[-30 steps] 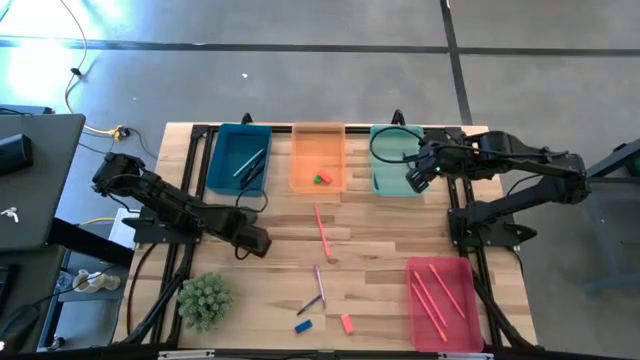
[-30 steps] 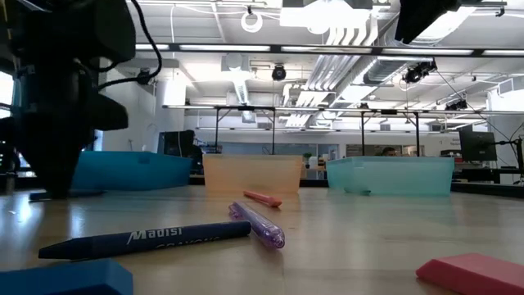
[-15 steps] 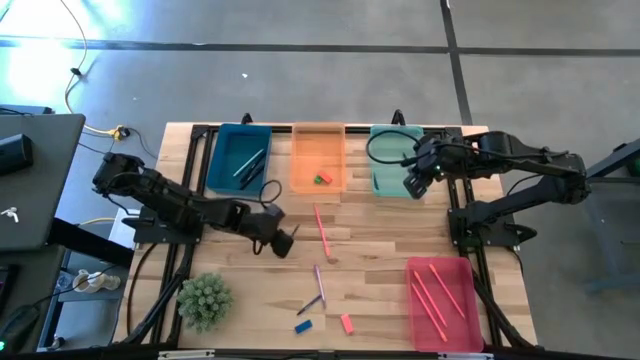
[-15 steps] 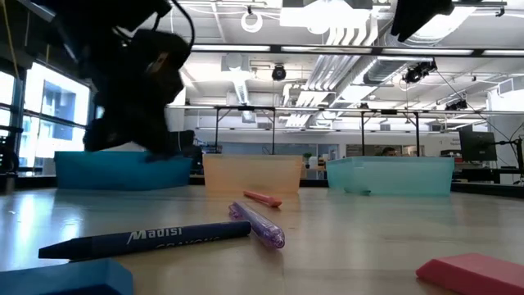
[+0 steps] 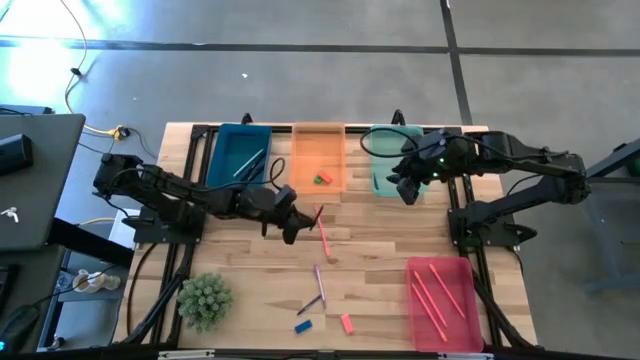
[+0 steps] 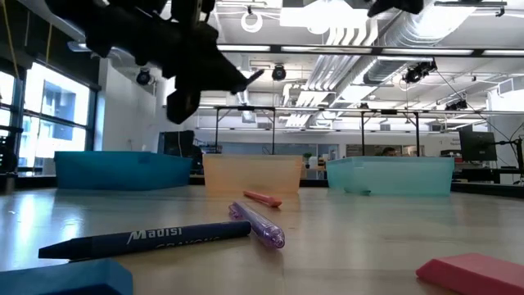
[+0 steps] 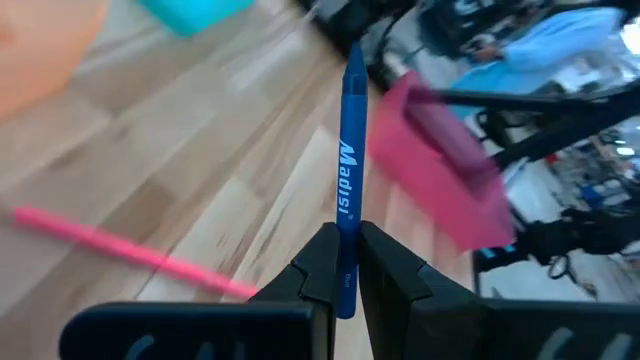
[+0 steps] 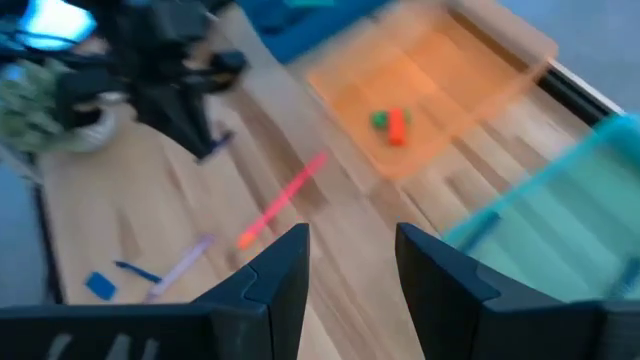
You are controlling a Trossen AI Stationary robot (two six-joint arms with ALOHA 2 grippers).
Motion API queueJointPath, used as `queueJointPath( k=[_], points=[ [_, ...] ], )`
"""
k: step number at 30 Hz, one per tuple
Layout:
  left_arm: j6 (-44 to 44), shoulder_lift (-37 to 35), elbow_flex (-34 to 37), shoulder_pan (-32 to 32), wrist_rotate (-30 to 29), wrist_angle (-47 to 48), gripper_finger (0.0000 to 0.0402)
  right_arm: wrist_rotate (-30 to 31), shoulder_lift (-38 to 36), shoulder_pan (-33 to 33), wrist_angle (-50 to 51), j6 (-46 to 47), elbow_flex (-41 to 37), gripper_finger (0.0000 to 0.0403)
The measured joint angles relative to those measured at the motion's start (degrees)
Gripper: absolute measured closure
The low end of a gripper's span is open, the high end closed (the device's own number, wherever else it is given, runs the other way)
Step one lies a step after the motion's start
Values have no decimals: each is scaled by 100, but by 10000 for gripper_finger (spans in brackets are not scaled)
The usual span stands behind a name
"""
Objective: Sort crayons/erasers/pens/pencils in bins
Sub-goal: Put the blue crayon into the green bin
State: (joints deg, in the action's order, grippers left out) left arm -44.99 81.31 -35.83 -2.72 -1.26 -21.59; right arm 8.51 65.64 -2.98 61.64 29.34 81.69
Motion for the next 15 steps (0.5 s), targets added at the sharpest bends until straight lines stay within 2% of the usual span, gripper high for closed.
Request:
queueJointPath(
  k=[8,15],
  points=[
    [725,-1,-2,-351,605,-781,383,-412,148,42,-958,-504,0,262],
    [1315,-1,-4,-569,983,-1367,383,-448,544,332,-1611,-1078,-2,262]
  ],
)
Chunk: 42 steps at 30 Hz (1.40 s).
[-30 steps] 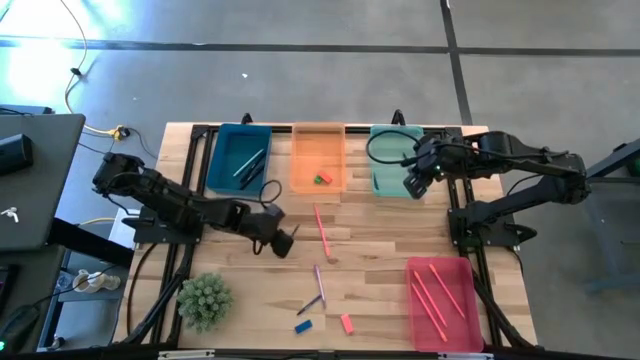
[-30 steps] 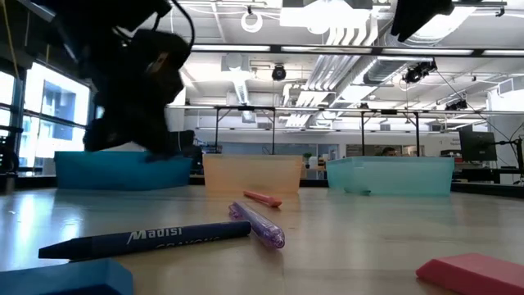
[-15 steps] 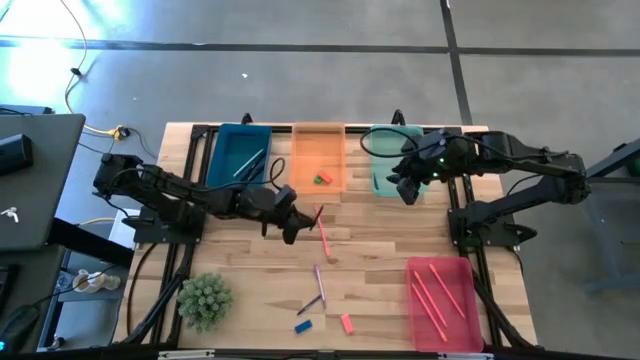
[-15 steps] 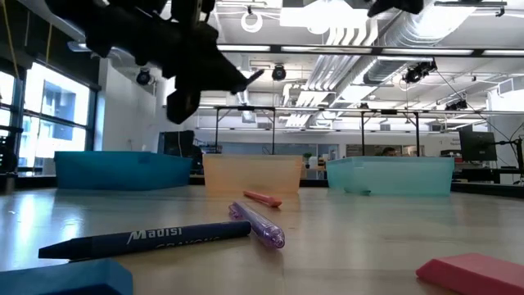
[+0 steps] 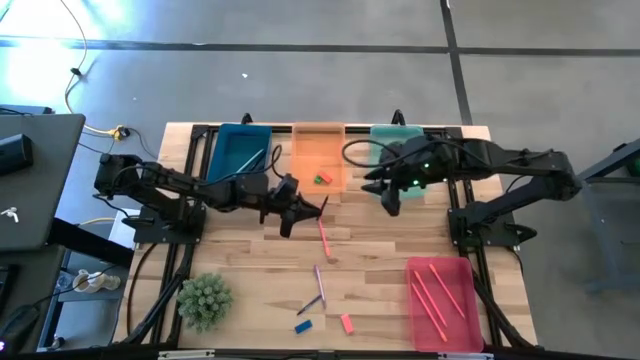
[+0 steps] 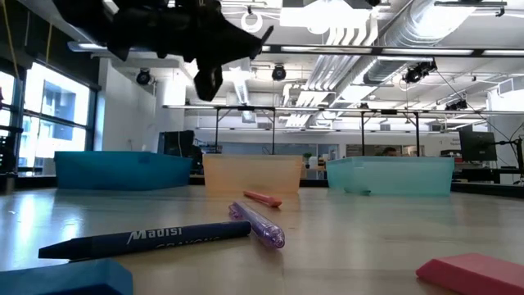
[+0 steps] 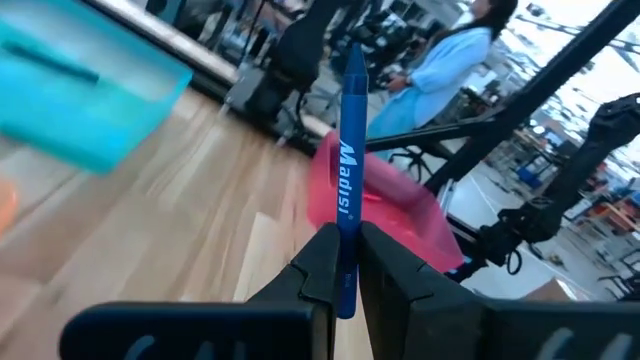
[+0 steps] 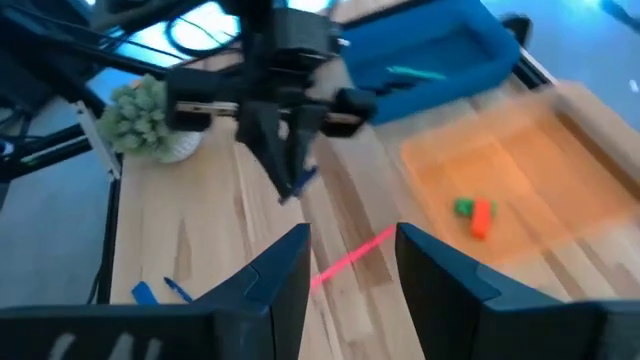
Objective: Sort crayons/erasers/pens/pencils in bins
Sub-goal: Put the blue crayon into the green bin
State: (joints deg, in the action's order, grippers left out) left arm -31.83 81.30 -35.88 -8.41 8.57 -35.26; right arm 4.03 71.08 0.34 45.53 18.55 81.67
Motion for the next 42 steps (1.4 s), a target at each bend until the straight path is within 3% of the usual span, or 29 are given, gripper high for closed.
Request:
queueJointPath(
  k=[7,16,34,42],
  points=[
    [390,0,0,-179,320,-479,383,-2,428,213,-875,-510,0,262],
    [956,-4,-252,-224,645,-463,383,0,978,208,-1462,-298,0,262],
    [1334,-4,-718,-518,975,-397,383,234,1166,208,-1821,198,0,263],
    [1494,-4,-754,-589,973,-357,383,391,1166,191,-1977,198,0,328]
  ],
)
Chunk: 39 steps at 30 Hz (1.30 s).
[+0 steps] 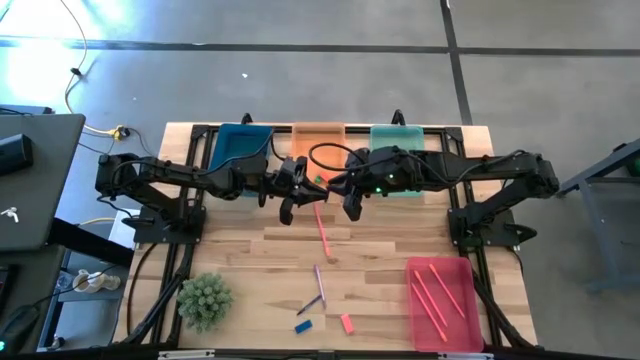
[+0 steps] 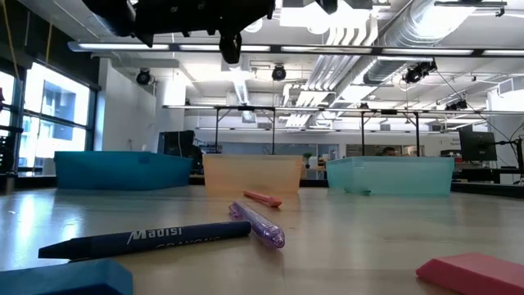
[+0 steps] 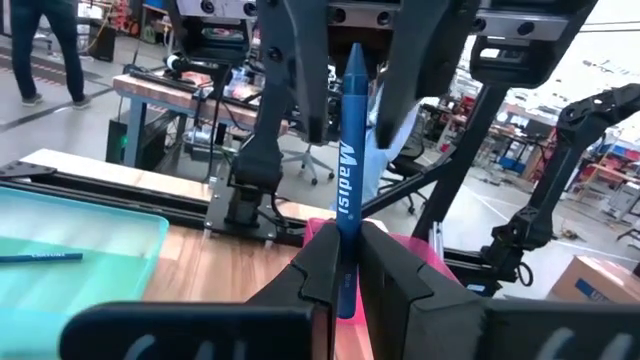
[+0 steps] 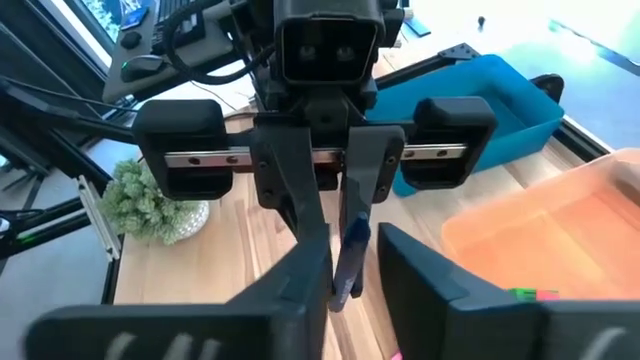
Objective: Sort crayons/erasers/pens/pencils in bins
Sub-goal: Put the blue crayon into the green bin
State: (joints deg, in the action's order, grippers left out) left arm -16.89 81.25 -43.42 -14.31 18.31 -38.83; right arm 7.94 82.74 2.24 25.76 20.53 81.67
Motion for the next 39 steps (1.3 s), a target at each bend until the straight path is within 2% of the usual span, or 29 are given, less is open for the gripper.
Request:
queueJointPath(
  k=[6,11,15,22,26,30,39],
  points=[
    [21,0,0,0,-7,4,383,-49,-2,0,4,4,0,393],
    [106,0,0,2,-13,15,382,-50,11,2,7,104,0,384],
    [149,3,1,2,-90,109,376,-51,72,0,39,138,0,393],
    [662,4,0,-17,-111,643,322,-10,198,0,224,252,-7,396],
    [662,3,0,-106,-113,955,278,91,199,2,568,294,-7,398],
    [656,3,-2,-246,-115,1116,246,488,134,0,1143,371,-7,398],
    [618,2,-1,-575,-132,1714,241,1096,-269,-281,2666,457,-7,397]
  ],
)
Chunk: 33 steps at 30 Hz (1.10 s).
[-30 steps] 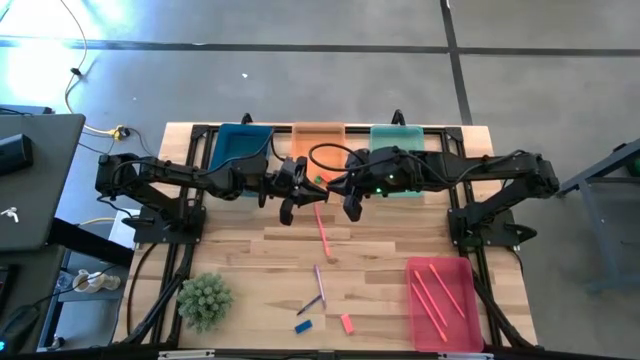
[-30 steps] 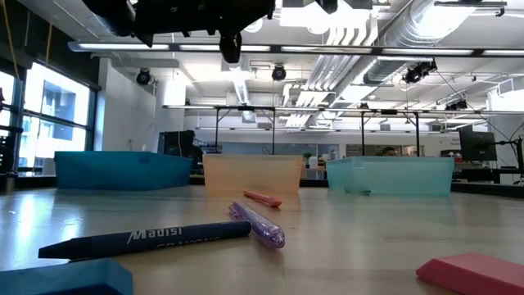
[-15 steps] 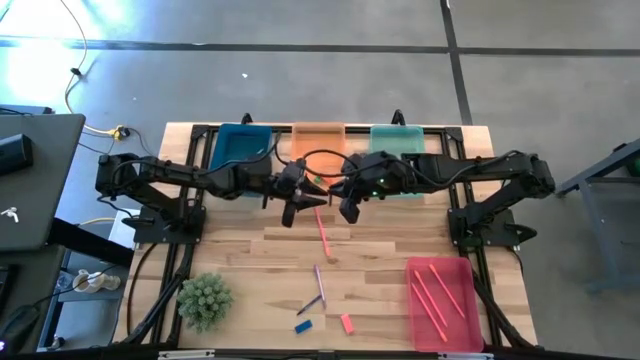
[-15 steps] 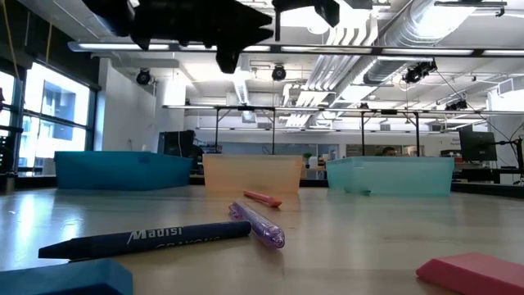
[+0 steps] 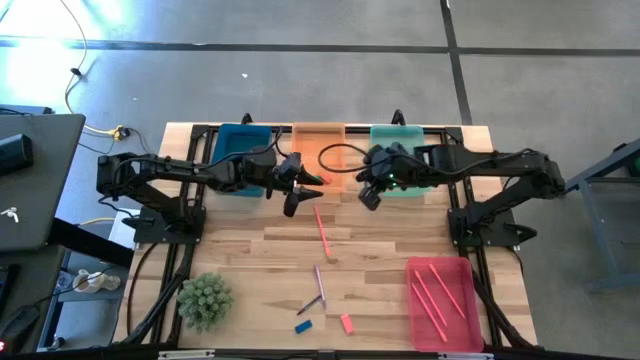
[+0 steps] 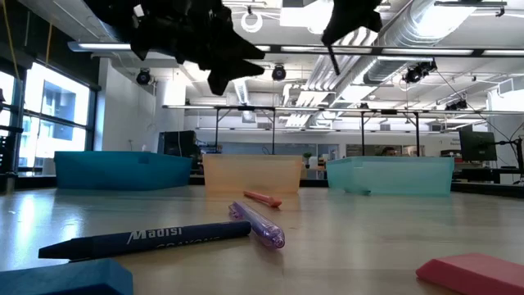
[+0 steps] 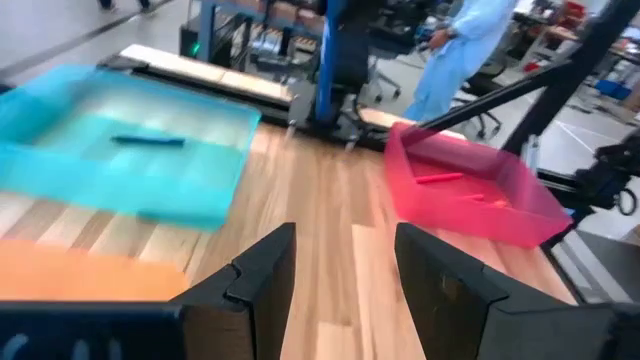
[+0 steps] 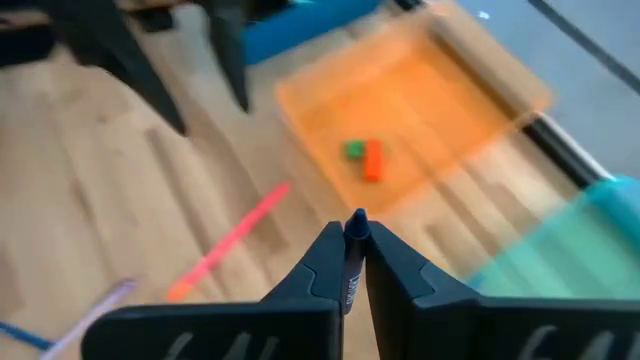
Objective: Sort crayons/erasers/pens/pencils in bins
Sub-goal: Put the blue crayon into the green bin
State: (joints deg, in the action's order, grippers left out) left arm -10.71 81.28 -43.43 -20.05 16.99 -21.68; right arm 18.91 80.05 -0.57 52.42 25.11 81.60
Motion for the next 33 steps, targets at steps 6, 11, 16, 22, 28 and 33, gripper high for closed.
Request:
queueJointPath(
  k=[6,11,16,22,28,33],
  points=[
    [-113,0,1,-31,-513,146,245,199,-353,-428,645,-390,2,396],
    [-243,0,1,-29,-755,275,245,220,-571,-903,956,-730,-300,396],
    [-565,0,1,-29,-925,488,245,-261,-860,-1518,623,-866,-1248,396],
    [-588,0,1,31,-967,740,245,-879,-965,-2208,28,-1191,-2017,396],
    [-775,0,1,173,-1414,1075,245,-1330,-952,-2836,-823,-1224,-2820,396],
    [-940,0,1,343,-1785,1617,245,-1790,-950,-3245,-1441,-873,-3556,396]
  ],
)
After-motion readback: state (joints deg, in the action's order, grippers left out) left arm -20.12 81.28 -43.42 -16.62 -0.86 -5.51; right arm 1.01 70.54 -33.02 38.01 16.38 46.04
